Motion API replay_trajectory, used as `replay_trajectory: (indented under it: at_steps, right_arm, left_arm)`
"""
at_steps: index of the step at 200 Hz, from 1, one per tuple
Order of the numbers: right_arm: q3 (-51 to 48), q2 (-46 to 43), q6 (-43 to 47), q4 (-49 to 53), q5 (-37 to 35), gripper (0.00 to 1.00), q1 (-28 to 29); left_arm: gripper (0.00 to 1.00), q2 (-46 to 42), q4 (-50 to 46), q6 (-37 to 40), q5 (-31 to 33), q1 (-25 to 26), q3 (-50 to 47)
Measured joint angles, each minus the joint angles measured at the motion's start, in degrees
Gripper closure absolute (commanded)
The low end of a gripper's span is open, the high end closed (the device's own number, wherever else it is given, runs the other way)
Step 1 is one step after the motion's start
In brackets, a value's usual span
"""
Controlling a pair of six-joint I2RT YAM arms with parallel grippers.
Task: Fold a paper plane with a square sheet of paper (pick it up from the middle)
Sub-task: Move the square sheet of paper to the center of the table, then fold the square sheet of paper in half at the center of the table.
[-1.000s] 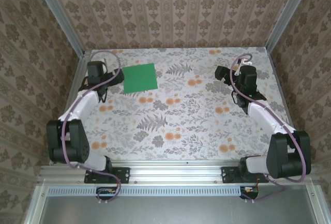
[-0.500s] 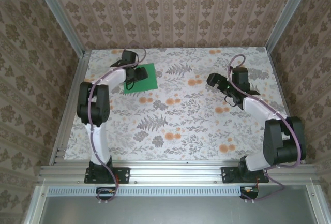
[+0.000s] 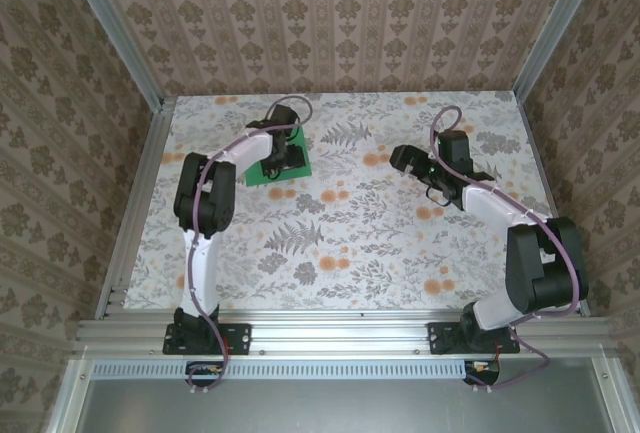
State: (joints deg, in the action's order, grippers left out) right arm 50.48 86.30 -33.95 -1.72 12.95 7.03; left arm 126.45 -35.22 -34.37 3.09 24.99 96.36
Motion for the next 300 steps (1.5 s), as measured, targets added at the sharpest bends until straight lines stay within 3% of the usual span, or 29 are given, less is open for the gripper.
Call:
replay_trajectory:
  at_steps: [34,99,133,169,204,234,300]
  right_arm:
    - [0.9,0.0,-0.6,0.7,0.0,0.0,0.4]
    - [1.1,-0.2,0.3,4.1,-0.5,0.0,1.3]
    - [2.4,-0.2,1.0,9.6,-2.4,0.02,2.7]
    - [7.2,0.6,0.7,16.9,-7.5,0.07,9.0]
    - [13.8,6.8,-1.3,22.7,-12.3,0.1,19.6]
    - [19.6,14.8,-3.5,27.7,-15.5,0.12,27.2]
    - [33.3,27.6,-0.8,35.5,-21.3,0.14,33.1]
  left_arm:
    - [0.26,-5.3,2.8,-3.8,-1.0,5.4,-8.5]
    - [0.25,-16.3,9.8,-14.6,-3.9,22.0,-25.2]
    - [0.21,-19.2,10.3,-18.0,-8.6,25.1,-27.9]
    - [0.19,-26.4,10.3,-19.7,-12.6,21.8,-31.6]
    - [0.28,-37.0,12.8,-20.3,-13.8,14.4,-37.3]
    - [0.34,-39.8,14.6,-20.6,-14.9,7.9,-44.2]
    - [0.33,-48.2,14.0,-20.5,-17.0,-1.2,-54.0]
